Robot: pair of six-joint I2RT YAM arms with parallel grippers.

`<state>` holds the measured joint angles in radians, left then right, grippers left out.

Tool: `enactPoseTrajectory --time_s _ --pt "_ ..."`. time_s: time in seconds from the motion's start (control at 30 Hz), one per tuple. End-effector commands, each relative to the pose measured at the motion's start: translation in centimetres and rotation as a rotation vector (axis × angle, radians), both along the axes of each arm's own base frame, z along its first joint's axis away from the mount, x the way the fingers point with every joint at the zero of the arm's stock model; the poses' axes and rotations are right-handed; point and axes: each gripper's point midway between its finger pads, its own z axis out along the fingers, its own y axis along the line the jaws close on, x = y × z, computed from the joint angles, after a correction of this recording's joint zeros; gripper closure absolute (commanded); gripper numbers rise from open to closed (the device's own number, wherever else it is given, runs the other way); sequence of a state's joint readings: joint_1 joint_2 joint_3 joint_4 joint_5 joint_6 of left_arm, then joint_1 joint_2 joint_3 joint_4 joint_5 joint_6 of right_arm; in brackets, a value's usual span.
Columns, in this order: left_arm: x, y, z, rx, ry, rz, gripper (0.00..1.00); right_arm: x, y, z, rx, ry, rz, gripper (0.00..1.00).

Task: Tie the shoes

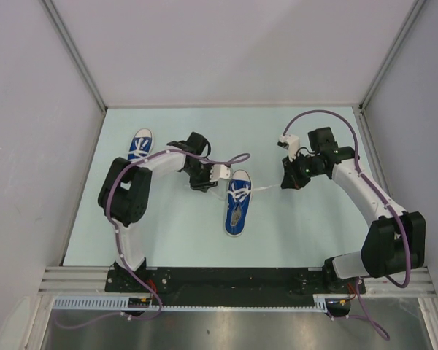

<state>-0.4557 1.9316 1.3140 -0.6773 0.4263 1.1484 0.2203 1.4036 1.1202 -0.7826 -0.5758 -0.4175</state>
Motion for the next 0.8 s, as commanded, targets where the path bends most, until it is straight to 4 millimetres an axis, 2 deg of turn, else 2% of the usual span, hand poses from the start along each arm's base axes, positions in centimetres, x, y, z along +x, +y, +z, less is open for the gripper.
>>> enactPoseTrajectory --time_s 0.0,0.07,0.1,0.17,0.23,0.3,0.5,0.53,0.73,0.77 --pt "0.5 0.0 -0.6 0.044 -0.017 -0.054 0.6 0.9 -0.3 1.9 0.016 -0.081 -0.042 1.0" --pt "0.5 0.3 -1.0 0.059 -0.017 -0.054 0.64 1.2 -0.4 2.5 0.027 -0.105 -0.05 1.0" --pt "0.3 0.4 -1.2 0.067 -0.014 -0.055 0.69 1.3 -0.4 2.7 0.034 -0.113 -0.053 1.0" --pt "0.3 0.7 -1.5 0.079 -0.012 -0.057 0.75 1.6 -0.4 3.2 0.049 -0.127 -0.059 1.0" --pt "0.3 1.0 -1.5 0.094 -0.014 -0.051 0.98 1.6 -0.5 3.6 0.06 -0.14 -0.059 1.0" --pt "0.3 1.2 -1.5 0.09 -0.016 -0.035 1.0 1.5 -0.5 4.0 0.069 -0.148 -0.06 1.0" --pt "0.0 1.8 1.6 -0.015 -0.004 0.032 1.0 1.5 -1.8 4.1 0.049 -0.157 -0.082 1.0" --pt "0.2 2.1 3.0 -0.047 -0.022 0.056 1.0 1.5 -2.0 4.1 0.044 -0.159 -0.08 1.0" --pt "-1.4 3.2 7.9 -0.18 -0.014 0.122 1.0 1.3 -2.7 3.6 0.042 -0.139 -0.085 1.0" --pt "-1.7 3.3 9.4 -0.209 -0.031 0.133 1.0 1.2 -2.7 3.6 0.044 -0.137 -0.077 1.0"
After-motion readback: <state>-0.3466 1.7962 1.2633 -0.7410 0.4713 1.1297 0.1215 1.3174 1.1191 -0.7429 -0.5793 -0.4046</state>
